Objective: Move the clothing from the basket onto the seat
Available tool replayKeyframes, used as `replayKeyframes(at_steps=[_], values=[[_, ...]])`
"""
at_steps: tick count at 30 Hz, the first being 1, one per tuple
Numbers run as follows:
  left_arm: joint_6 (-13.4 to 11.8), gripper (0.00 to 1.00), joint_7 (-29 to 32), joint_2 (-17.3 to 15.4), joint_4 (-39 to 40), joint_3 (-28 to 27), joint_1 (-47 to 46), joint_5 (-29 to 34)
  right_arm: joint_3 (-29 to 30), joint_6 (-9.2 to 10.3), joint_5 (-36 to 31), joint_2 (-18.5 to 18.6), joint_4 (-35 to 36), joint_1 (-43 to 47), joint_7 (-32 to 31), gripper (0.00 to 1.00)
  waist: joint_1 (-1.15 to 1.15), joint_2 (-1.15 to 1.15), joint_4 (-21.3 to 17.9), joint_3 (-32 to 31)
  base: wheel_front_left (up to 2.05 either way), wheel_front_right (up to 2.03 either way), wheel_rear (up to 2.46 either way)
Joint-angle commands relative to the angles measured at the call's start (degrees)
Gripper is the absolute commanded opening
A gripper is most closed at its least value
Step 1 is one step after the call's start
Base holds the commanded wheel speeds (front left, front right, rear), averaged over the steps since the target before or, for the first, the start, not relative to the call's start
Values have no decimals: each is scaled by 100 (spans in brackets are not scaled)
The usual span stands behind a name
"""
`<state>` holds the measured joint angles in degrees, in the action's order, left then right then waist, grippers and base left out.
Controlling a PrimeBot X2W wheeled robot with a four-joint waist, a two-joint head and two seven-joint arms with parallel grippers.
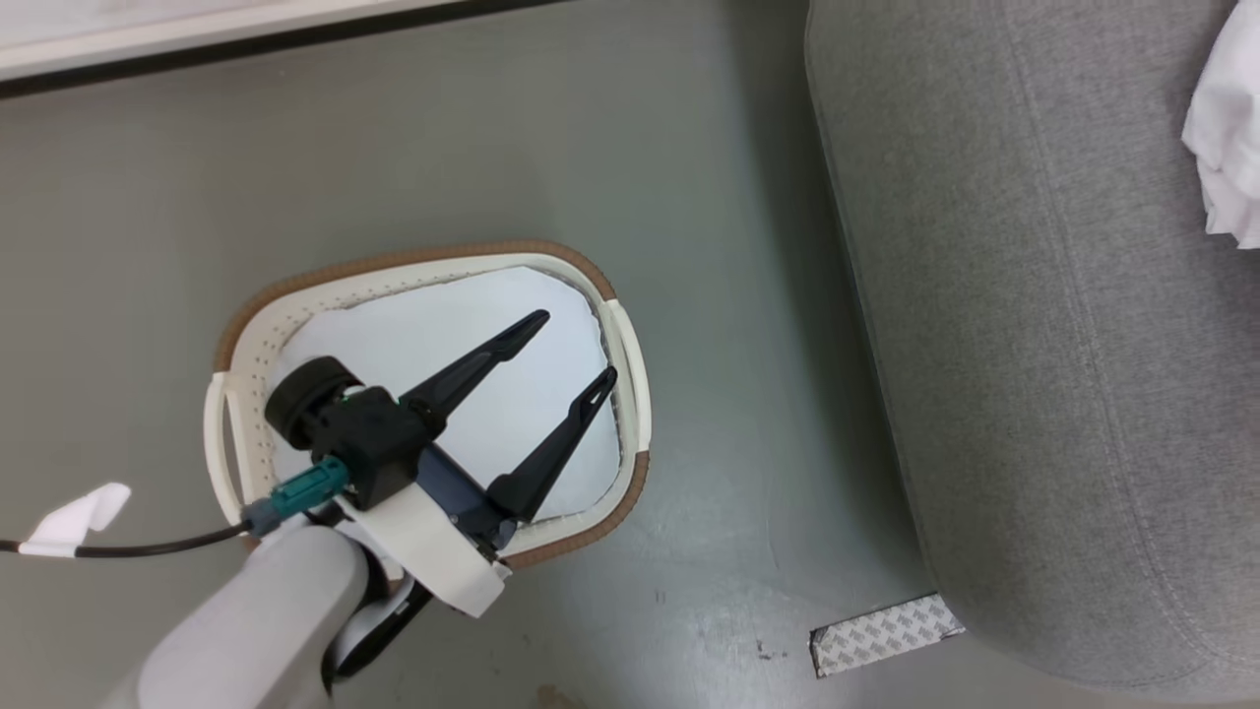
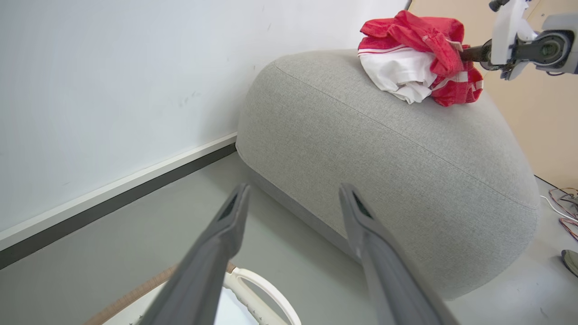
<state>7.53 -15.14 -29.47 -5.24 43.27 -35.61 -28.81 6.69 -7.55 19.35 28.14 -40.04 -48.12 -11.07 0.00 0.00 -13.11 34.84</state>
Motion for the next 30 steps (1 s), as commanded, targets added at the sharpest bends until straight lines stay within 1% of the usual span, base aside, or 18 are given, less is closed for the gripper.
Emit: replayKeyframes(at_steps=[1, 5, 10, 15, 19, 22, 27, 30], values=[[-10, 100, -1, 21, -30, -6, 84, -29, -53, 12, 38, 47, -43, -36, -35, 100, 0, 0, -17, -89, 0, 0, 0], [-10, 100, -2, 130, -129, -59, 197, -72, -422, 12, 106, 168, -122, 14, -238, 100, 0, 0, -61, -419, 0, 0, 0], [-10, 100, -1, 384, -306, -237, 474, -104, -1022, 12, 329, 397, -37, 312, -361, 100, 0, 0, -132, -1045, 0, 0, 0], [-10, 100, -1, 657, -491, -475, 852, -124, -1552, 12, 732, 811, 174, 820, -698, 100, 0, 0, -207, -1747, 0, 0, 0], [-10, 100, -1, 861, -602, -713, 1157, -97, -1846, 12, 993, 1155, 678, 1154, -741, 100, 0, 0, -230, -2245, 0, 0, 0], [-10, 100, -2, 1011, -659, -946, 1360, -54, -1879, 12, 1152, 1311, 1137, 1318, -634, 100, 0, 0, -212, -2568, 0, 0, 0], [-38, 100, -2, 1223, -700, -1517, 1615, 52, -1801, 12, 1218, 1321, 1971, 1619, -345, 100, 0, 0, -96, -2967, 0, 0, 0], [-64, 100, -1, 1312, -724, -1908, 1744, 109, -1653, 12, 1256, 1176, 2497, 1833, -74, 100, 0, 0, 15, -3146, 0, 0, 0]])
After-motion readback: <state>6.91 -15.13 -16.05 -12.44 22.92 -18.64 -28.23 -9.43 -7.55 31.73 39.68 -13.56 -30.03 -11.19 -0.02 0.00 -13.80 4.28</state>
